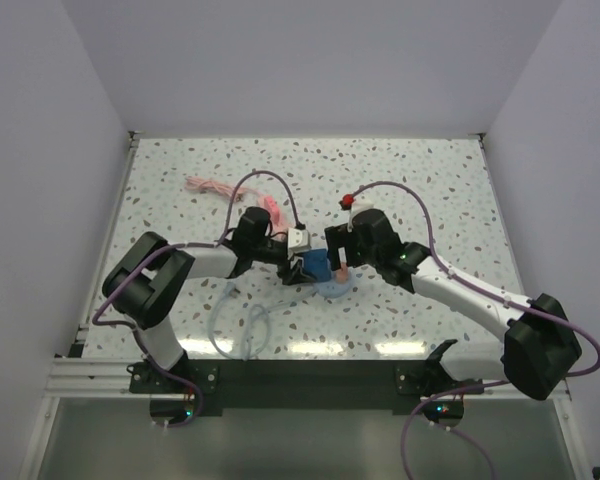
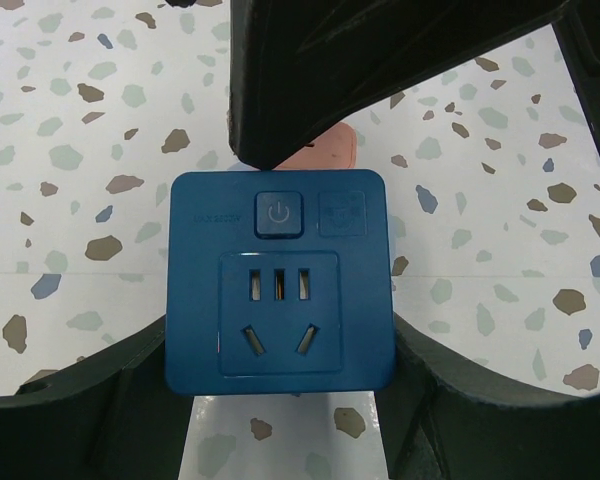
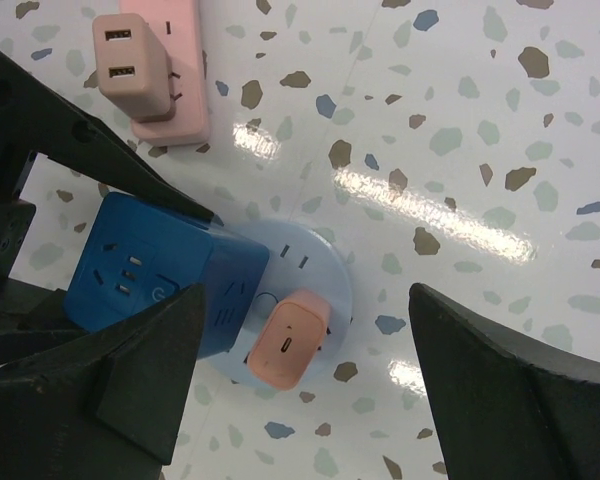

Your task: Insert the plug

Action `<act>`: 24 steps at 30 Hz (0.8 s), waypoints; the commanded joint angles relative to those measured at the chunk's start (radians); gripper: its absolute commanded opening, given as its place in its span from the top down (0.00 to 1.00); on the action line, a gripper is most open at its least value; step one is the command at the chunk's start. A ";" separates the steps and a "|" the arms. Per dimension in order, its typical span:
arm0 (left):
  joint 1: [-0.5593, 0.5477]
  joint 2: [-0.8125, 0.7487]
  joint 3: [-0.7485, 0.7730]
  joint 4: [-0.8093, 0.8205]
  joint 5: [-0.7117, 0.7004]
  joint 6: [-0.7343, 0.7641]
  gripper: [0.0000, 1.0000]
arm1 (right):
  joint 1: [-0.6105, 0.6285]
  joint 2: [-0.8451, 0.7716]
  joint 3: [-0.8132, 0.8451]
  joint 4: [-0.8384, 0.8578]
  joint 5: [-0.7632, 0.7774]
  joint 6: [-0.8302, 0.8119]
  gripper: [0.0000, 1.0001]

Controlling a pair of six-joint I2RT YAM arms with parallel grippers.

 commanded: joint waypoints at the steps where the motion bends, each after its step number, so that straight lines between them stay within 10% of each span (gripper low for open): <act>1: -0.020 0.017 0.056 0.008 0.024 0.045 1.00 | 0.015 0.013 0.046 0.055 -0.056 0.025 0.12; 24: -0.020 0.046 0.151 -0.141 -0.008 0.104 1.00 | 0.028 -0.010 0.049 0.073 -0.096 0.014 0.14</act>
